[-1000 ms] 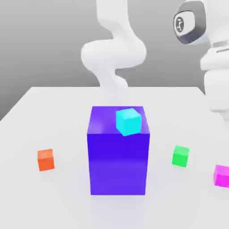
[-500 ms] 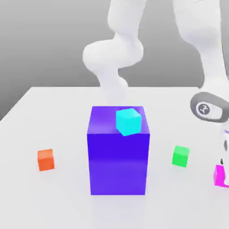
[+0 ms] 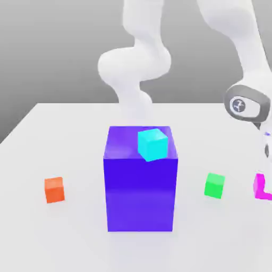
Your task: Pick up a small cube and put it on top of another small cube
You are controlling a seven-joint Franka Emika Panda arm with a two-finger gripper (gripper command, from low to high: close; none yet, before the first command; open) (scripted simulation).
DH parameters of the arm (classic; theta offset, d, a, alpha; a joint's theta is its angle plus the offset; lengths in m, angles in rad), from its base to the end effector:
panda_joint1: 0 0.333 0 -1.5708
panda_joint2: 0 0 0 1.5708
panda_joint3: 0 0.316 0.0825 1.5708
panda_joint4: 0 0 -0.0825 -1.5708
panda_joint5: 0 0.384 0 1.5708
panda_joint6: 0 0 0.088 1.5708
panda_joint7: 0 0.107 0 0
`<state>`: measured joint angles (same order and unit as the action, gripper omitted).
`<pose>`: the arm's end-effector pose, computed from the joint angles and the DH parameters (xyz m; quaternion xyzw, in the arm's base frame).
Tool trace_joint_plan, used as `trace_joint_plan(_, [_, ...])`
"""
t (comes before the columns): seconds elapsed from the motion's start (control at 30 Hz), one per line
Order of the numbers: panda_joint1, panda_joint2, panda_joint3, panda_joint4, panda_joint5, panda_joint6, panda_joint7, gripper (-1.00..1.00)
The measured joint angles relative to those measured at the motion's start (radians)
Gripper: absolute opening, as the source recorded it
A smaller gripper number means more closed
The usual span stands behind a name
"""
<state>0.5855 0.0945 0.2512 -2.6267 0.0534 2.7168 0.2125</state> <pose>0.2890 0.3208 0.2168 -0.9588 -0.2832 0.0122 0.0192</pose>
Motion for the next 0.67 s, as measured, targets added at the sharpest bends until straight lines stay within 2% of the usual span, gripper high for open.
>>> trace_joint_plan(0.17, [0.031,-0.185,-0.002,-0.159,0.112,-0.022,-0.158,-1.00])
trace_joint_plan(0.33, [0.039,-0.340,-0.011,-0.309,0.098,-0.025,-0.222,-1.00])
trace_joint_plan(0.47, [0.012,-0.241,0.003,-0.323,0.047,0.088,-0.197,-1.00])
trace_joint_plan(0.57, [-0.012,-0.135,0.002,-0.320,-0.026,0.190,-0.148,-1.00])
trace_joint_plan(0.6, [-0.004,-0.099,-0.012,-0.319,-0.062,0.223,-0.123,1.00])
trace_joint_plan(0.67, [-0.004,-0.099,-0.012,-0.319,-0.062,0.223,-0.123,1.00])
